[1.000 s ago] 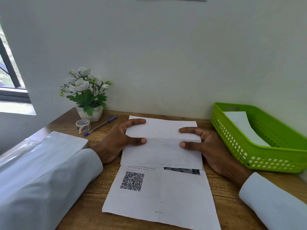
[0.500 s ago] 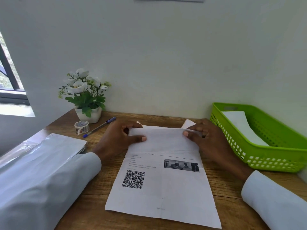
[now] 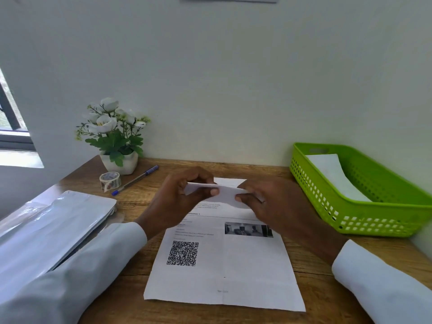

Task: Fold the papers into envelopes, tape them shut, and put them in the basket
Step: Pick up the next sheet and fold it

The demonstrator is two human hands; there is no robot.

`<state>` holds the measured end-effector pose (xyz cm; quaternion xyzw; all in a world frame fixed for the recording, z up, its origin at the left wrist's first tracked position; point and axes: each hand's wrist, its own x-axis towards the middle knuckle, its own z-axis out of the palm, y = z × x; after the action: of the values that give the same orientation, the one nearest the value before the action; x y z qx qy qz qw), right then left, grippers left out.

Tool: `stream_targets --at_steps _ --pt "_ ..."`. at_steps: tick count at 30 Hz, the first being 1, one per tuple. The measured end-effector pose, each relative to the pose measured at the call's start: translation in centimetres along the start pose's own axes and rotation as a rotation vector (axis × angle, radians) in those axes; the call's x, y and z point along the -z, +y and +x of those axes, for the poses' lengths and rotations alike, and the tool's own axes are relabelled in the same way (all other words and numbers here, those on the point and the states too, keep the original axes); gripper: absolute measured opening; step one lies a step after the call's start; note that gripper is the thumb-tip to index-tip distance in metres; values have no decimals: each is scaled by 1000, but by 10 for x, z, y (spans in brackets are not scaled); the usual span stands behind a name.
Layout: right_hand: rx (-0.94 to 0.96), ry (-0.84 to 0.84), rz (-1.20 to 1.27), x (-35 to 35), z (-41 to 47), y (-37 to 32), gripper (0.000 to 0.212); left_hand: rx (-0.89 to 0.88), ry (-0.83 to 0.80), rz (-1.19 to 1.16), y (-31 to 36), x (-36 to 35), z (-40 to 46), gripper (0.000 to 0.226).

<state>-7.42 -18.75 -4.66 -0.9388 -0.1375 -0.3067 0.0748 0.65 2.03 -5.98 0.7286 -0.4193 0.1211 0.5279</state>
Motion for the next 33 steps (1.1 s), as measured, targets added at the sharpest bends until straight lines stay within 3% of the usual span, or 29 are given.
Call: stream_targets --at_steps 3,4,9,12,15,19,24,28,30,33 --pt "-214 8 184 12 3 16 11 82 62 -113 -4 9 2 7" --pt "-291 10 274 16 4 22 18 117 87 -166 -7 12 3 11" --pt "-691 22 1060 24 7 40 17 289 206 -328 -18 24 6 26" --pt "-840 -12 1168 11 4 48 30 409 237 -363 -24 26 7 44" --pt "-923 -53 1107 -3 0 50 24 478 213 -272 -31 25 6 52" --pt "-889 -80 945 -15 -5 53 29 504 59 90 -49 26 2 55" --pt "-590 -68 333 -27 -8 54 49 438 -102 505 -40 22 0 46" --pt "-278 -145 264 -26 -10 40 22 353 -236 529 -37 19 0 27" --pt "-211 -219 269 -28 -10 39 8 245 -342 548 -39 17 0 29" --pt "-201 -246 253 -27 -7 42 5 184 -377 617 -40 17 -1 35"
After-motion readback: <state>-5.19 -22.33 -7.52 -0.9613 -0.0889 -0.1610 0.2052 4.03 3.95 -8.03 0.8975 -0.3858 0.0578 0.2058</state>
